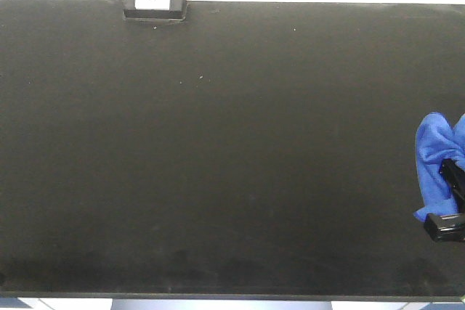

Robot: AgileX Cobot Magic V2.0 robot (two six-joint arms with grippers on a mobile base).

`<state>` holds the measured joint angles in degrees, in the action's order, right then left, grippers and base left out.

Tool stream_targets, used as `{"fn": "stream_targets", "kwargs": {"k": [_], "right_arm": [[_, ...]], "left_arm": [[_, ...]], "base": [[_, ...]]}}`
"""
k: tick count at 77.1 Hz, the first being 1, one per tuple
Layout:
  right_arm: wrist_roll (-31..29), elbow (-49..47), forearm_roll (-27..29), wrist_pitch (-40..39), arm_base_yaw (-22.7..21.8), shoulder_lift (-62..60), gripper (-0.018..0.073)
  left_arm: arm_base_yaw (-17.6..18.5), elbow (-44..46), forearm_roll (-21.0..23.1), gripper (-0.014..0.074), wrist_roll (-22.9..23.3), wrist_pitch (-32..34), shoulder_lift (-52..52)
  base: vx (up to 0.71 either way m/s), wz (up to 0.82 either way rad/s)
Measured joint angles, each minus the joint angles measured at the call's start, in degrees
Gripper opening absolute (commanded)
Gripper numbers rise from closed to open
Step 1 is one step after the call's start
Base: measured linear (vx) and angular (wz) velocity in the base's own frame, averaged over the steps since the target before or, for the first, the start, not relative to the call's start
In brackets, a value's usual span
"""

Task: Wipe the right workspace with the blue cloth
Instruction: 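Lower the right gripper with the cloth onto the countertop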

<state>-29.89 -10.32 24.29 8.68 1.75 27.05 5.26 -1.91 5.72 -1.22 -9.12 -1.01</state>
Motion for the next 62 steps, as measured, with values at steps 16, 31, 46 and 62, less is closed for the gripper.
{"fn": "stream_targets", "kwargs": {"k": [16,31,46,62], "right_arm": [[0.0,0.0,0.0,0.0,0.0,0.0,0.0002],[0.0,0.0,0.0,0.0,0.0,0.0,0.0002],[0.0,0.0,0.0,0.0,0.0,0.0,0.0002],[0.0,0.0,0.0,0.0,0.0,0.0,0.0002]], "left_arm": [[0.0,0.0,0.0,-0.0006,0.0,0.0,0.0],[0.0,0.0,0.0,-0.0006,0.0,0.0,0.0],[0.0,0.0,0.0,-0.0006,0.0,0.0,0.0],[0.0,0.0,0.0,-0.0006,0.0,0.0,0.0]], "base": [[0.04,0.0],[0.01,0.0],[0.0,0.0],[0.0,0.0]]}}
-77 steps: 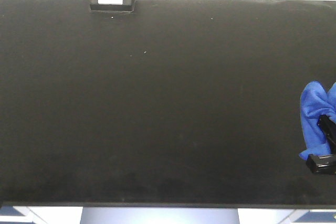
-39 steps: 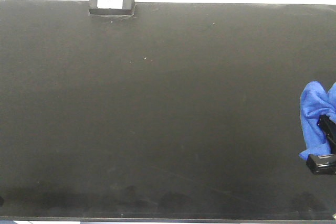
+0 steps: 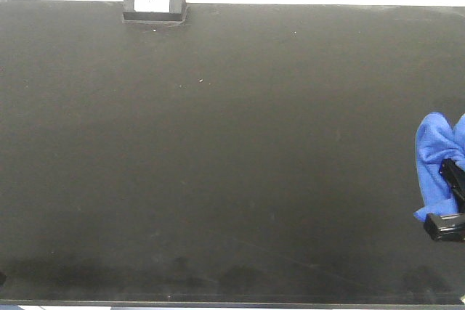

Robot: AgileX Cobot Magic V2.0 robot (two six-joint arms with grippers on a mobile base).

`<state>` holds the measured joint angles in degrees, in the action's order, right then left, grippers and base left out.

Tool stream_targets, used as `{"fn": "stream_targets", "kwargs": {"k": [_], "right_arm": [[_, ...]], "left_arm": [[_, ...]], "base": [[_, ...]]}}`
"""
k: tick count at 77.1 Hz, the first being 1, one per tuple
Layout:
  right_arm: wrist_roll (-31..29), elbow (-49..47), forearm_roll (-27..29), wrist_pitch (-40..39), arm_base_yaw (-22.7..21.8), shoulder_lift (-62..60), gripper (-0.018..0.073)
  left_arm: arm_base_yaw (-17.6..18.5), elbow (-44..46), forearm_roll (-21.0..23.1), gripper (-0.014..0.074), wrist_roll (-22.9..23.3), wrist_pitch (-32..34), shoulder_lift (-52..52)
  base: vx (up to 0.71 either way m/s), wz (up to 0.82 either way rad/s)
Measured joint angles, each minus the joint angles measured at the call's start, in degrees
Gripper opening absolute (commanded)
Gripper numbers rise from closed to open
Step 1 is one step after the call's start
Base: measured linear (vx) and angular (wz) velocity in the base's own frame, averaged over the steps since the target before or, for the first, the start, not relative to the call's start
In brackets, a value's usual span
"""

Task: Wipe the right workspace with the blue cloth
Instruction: 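Lower the right gripper with the cloth onto the countertop, then wipe the cloth across the countertop with the right gripper, back and forth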

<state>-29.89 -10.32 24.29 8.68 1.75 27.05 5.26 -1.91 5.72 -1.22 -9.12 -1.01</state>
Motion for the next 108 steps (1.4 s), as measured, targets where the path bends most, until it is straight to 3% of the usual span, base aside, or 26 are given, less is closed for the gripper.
{"fn": "stream_targets", "kwargs": {"k": [27,52,74,99,108], "right_arm": [[2.6,-1.8,5.9,-1.5,0.0,2.6,0.0002],[2.6,-22.8,6.0,5.3,0.0,34.6,0.0002],[1.3,-30.0,4.7,5.9,0.0,61.5,-0.0001],[0.2,-30.8,4.6,0.1,0.0,71.5,-0.0001],[-1.5,-31.2,4.6,-1.2,2.4,72.2,-0.0001]], "left_arm": [[0.0,0.0,0.0,-0.0006,0.0,0.0,0.0],[0.0,0.0,0.0,-0.0006,0.0,0.0,0.0],[0.0,0.0,0.0,-0.0006,0.0,0.0,0.0],[0.0,0.0,0.0,-0.0006,0.0,0.0,0.0],[0.0,0.0,0.0,-0.0006,0.0,0.0,0.0]], "base": [[0.0,0.0],[0.0,0.0],[0.0,0.0],[0.0,0.0],[0.0,0.0]]}}
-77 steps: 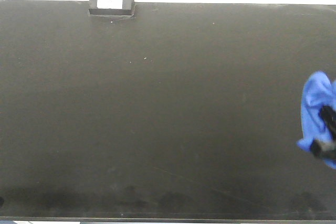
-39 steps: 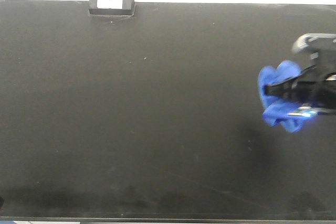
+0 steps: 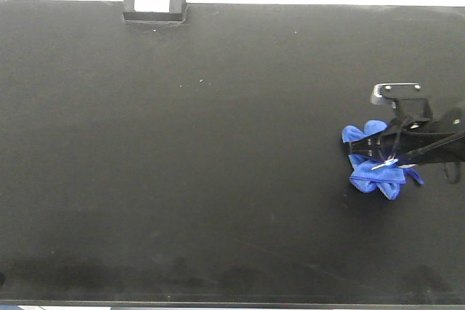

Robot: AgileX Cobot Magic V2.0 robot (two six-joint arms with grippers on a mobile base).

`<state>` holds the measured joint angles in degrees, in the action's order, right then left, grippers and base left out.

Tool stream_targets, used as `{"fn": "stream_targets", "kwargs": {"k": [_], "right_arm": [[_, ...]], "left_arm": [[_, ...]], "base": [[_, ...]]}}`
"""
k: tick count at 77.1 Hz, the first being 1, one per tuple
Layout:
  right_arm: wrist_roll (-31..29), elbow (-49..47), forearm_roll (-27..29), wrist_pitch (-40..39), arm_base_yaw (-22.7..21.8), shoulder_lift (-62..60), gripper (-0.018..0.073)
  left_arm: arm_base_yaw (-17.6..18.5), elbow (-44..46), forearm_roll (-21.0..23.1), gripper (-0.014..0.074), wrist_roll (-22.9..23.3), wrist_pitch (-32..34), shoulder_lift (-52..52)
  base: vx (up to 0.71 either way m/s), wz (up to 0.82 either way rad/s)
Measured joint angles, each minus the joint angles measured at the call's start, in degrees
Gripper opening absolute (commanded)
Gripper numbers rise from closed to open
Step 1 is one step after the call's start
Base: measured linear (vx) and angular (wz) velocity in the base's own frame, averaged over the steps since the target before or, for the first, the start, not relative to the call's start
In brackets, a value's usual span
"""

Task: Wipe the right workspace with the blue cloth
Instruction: 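Wipe the cloth across the countertop with the right gripper, back and forth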

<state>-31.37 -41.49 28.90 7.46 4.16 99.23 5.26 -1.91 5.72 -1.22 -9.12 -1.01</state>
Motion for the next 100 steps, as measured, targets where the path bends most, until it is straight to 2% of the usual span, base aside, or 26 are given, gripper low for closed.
{"fn": "stream_targets", "kwargs": {"k": [9,21,28,34,42,62,69,73,79,85,93,100], "right_arm": [[-2.3,-0.1,0.1,-1.2,7.2,0.3,-0.0001],[-2.8,-0.1,0.2,-2.0,20.0,0.3,-0.0001],[-2.2,-0.1,0.2,-2.3,23.2,0.3,-0.0001],[-0.5,-0.1,0.4,-2.5,22.3,0.5,-0.0001],[0.7,-0.1,0.4,-2.5,17.5,0.5,-0.0001],[0.9,-0.1,0.4,-1.5,-5.3,0.6,-0.0001],[0.5,-0.1,0.4,-1.3,-10.6,0.6,-0.0001],[0.2,-0.1,0.4,-1.3,-11.7,0.6,-0.0001],[-0.1,-0.1,0.8,-1.3,-11.1,0.6,-0.0001],[-0.2,-0.1,1.5,-1.7,-7.7,0.6,-0.0001],[-0.3,-0.1,1.6,-1.8,0.9,0.6,-0.0001],[-0.3,-0.1,2.1,-2.5,10.9,0.6,-0.0001]], "left_arm": [[0.0,0.0,0.0,-0.0006,0.0,0.0,0.0],[0.0,0.0,0.0,-0.0006,0.0,0.0,0.0],[0.0,0.0,0.0,-0.0006,0.0,0.0,0.0],[0.0,0.0,0.0,-0.0006,0.0,0.0,0.0],[0.0,0.0,0.0,-0.0006,0.0,0.0,0.0],[0.0,0.0,0.0,-0.0006,0.0,0.0,0.0],[0.0,0.0,0.0,-0.0006,0.0,0.0,0.0],[0.0,0.0,0.0,-0.0006,0.0,0.0,0.0],[0.0,0.0,0.0,-0.0006,0.0,0.0,0.0],[0.0,0.0,0.0,-0.0006,0.0,0.0,0.0],[0.0,0.0,0.0,-0.0006,0.0,0.0,0.0],[0.0,0.0,0.0,-0.0006,0.0,0.0,0.0]], "base": [[0.0,0.0],[0.0,0.0],[0.0,0.0],[0.0,0.0],[0.0,0.0],[0.0,0.0],[0.0,0.0],[0.0,0.0],[0.0,0.0],[0.0,0.0],[0.0,0.0],[0.0,0.0]]}}
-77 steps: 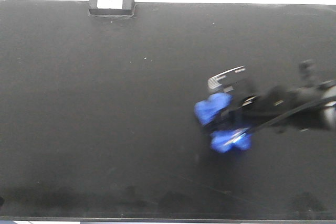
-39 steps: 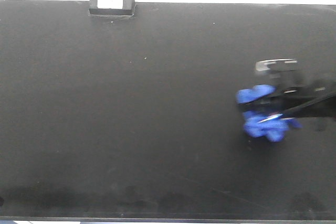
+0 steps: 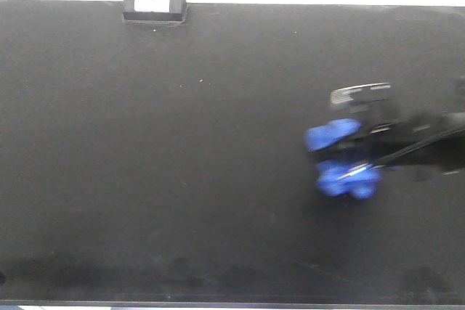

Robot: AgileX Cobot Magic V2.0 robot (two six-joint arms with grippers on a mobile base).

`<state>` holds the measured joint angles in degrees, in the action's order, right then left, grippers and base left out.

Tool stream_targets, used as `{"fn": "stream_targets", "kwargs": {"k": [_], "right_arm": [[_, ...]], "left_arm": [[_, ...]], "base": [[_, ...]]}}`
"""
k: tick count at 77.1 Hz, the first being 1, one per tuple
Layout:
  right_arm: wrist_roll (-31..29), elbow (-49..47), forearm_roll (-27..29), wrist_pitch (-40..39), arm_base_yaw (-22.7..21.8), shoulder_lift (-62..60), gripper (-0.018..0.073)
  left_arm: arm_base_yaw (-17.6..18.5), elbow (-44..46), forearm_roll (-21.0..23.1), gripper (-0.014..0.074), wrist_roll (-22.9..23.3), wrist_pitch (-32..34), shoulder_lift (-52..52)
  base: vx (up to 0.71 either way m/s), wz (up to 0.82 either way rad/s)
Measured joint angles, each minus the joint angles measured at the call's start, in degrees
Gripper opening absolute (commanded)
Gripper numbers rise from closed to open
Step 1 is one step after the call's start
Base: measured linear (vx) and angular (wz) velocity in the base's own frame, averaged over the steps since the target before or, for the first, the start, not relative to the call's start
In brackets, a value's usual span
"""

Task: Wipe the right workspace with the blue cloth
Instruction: 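Wipe the cloth across the countertop with the right gripper, back and forth, then open the right gripper to release the cloth and lift away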

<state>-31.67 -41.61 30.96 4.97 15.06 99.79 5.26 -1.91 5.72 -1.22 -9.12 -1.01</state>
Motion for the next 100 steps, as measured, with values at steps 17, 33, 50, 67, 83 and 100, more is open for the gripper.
{"fn": "stream_targets", "kwargs": {"k": [17,33,50,67,83,100], "right_arm": [[0.0,0.1,2.5,-3.1,18.4,0.2,-0.0001],[0.0,0.3,2.7,-3.6,14.7,0.2,-0.0001],[-0.2,0.3,2.7,-3.7,-3.6,0.4,0.0002],[-1.5,0.4,2.3,-4.2,-11.2,0.4,0.0048],[-3.5,0.4,1.9,-4.1,-10.9,0.4,0.0238],[-3.6,0.4,1.9,-3.6,-10.9,0.4,0.0549]], "left_arm": [[0.0,0.0,0.0,-0.0006,0.0,0.0,0.0],[0.0,0.0,0.0,-0.0006,0.0,0.0,0.0],[0.0,0.0,0.0,-0.0006,0.0,0.0,0.0],[0.0,0.0,0.0,-0.0006,0.0,0.0,0.0],[0.0,0.0,0.0,-0.0006,0.0,0.0,0.0],[0.0,0.0,0.0,-0.0006,0.0,0.0,0.0]], "base": [[0.0,0.0],[0.0,0.0],[0.0,0.0],[0.0,0.0],[0.0,0.0],[0.0,0.0]]}}
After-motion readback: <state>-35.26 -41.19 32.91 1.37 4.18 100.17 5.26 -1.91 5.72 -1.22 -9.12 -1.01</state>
